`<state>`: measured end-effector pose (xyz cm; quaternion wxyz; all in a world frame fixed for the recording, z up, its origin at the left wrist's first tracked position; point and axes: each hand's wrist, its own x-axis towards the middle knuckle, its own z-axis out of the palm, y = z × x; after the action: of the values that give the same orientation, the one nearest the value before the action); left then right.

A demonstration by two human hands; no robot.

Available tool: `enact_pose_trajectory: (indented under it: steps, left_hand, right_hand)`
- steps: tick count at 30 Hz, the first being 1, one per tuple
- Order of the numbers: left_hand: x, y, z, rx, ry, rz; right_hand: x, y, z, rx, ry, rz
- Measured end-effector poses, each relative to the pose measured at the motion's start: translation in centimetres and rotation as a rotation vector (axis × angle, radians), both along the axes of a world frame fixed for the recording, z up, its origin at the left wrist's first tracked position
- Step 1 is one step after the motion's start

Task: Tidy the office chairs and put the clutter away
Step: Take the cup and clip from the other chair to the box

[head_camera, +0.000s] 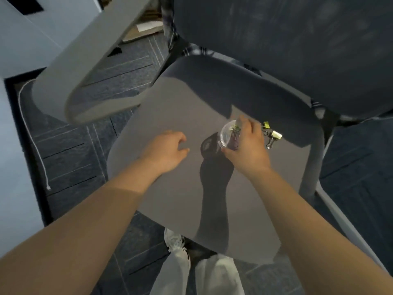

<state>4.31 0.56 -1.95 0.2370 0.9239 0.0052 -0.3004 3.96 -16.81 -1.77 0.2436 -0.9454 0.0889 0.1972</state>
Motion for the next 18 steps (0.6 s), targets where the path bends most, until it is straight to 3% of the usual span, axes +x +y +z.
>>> enact_pose_trajectory:
  steps: [8, 18]
  left_hand:
    - [3.2, -10.5, -2.0, -0.089, -0.039, -0.129]
    - [5.3, -18.8, -8.2, 0.034, -0.153, -0.395]
  right_hand:
    - [1.1, -9.8, 1.9, -0.137, -0.051, -0.243]
    - [2.6, -13.3, -1.8, -0.135, -0.074, -0.471]
